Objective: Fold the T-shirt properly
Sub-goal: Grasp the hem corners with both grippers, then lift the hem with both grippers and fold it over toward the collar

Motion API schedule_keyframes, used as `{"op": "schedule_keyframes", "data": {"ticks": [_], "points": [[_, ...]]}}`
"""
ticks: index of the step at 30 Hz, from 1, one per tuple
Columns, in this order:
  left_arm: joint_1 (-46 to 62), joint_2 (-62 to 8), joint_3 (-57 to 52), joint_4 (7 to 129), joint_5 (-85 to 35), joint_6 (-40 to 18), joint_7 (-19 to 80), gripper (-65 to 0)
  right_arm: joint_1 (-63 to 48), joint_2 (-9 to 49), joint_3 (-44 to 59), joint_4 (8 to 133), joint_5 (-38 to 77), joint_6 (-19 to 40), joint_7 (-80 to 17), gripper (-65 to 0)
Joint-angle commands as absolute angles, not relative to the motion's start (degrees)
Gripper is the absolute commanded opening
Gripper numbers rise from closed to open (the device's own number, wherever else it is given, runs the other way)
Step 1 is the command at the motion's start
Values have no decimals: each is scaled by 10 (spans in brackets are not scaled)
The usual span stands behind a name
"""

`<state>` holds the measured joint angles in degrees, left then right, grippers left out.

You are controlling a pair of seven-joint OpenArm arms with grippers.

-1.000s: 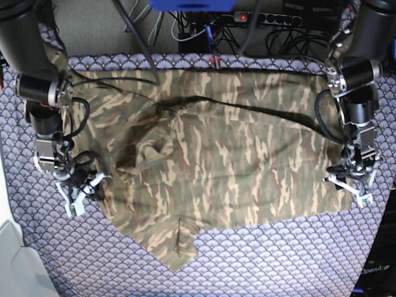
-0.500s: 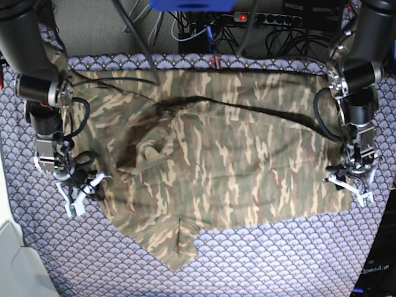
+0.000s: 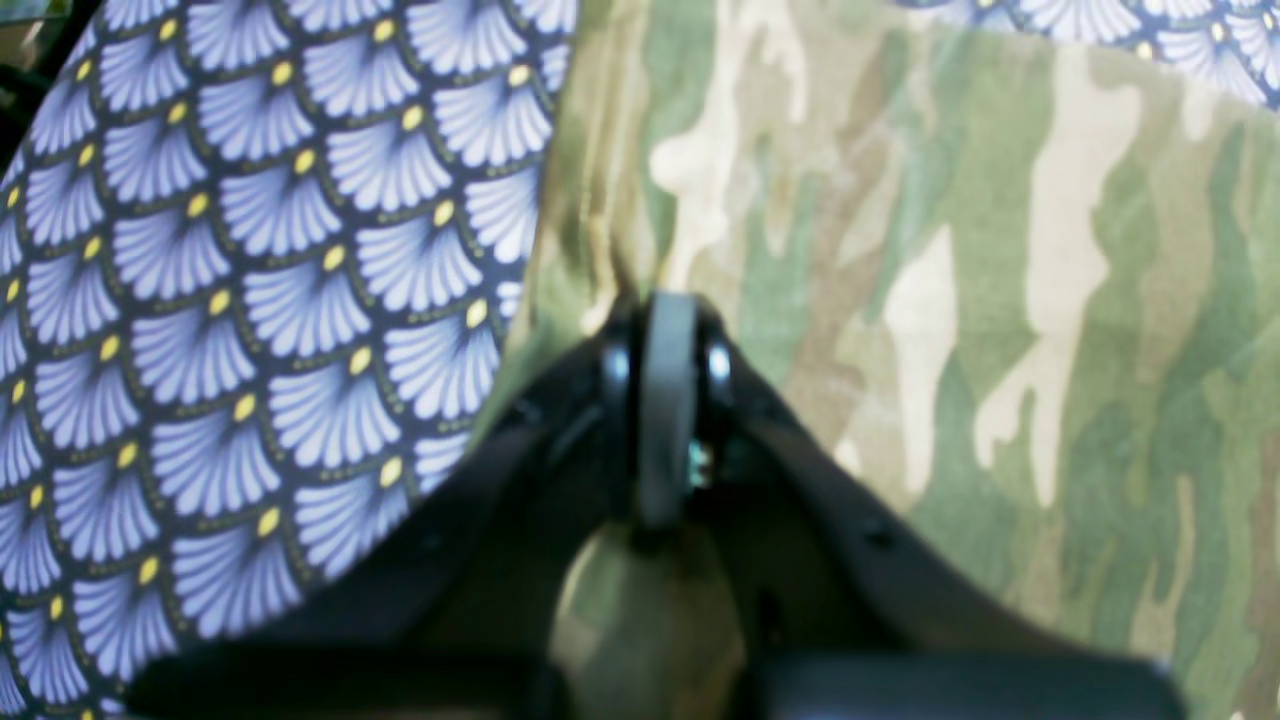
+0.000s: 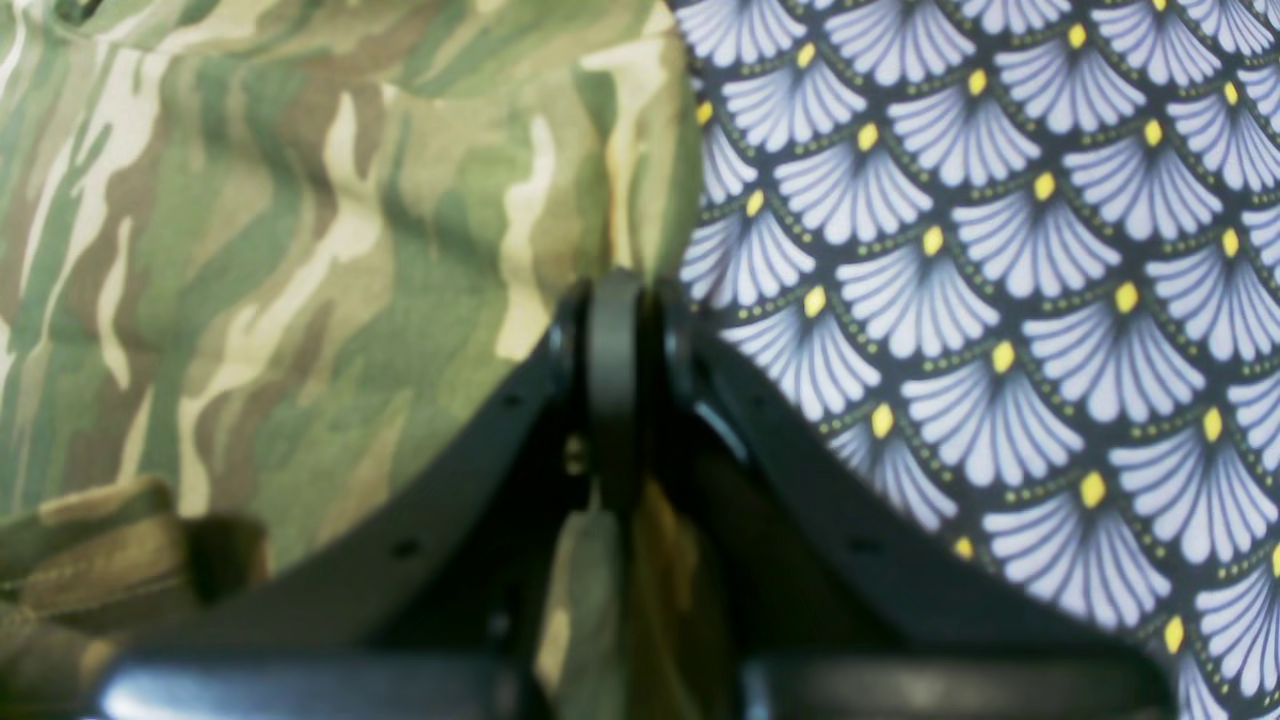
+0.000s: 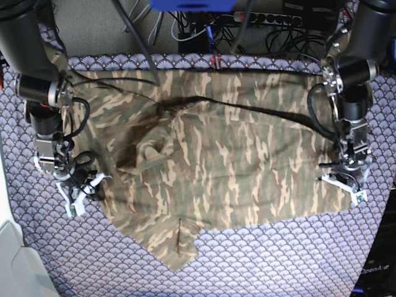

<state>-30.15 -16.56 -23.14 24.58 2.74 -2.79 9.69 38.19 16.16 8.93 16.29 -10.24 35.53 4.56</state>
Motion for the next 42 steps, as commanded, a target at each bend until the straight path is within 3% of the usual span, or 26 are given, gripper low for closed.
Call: {"op": "schedule_keyframes", "data": {"ticks": [1, 8, 13, 19, 25, 42], "points": [[-279, -160, -231, 235, 36, -26, 187, -638, 393, 168, 90, 168, -108, 358, 36, -650], [-269, -157, -232, 258, 36, -27, 194, -644, 396, 168, 90, 168, -106, 358, 36, -650], [-240, -153, -233, 412, 21, -27, 284, -644, 391, 169, 91, 194, -105, 359, 38, -650], [-203, -143, -232, 599, -20, -26, 374, -644, 308, 165, 108, 348, -105, 359, 25, -650], [-181, -135, -232, 659, -20, -26, 392, -644, 257, 138, 148, 487, -104, 400, -31, -650], [-81, -131, -233, 851, -20, -26, 437, -644, 103, 68, 264, 804, -105, 400, -128, -650]]}}
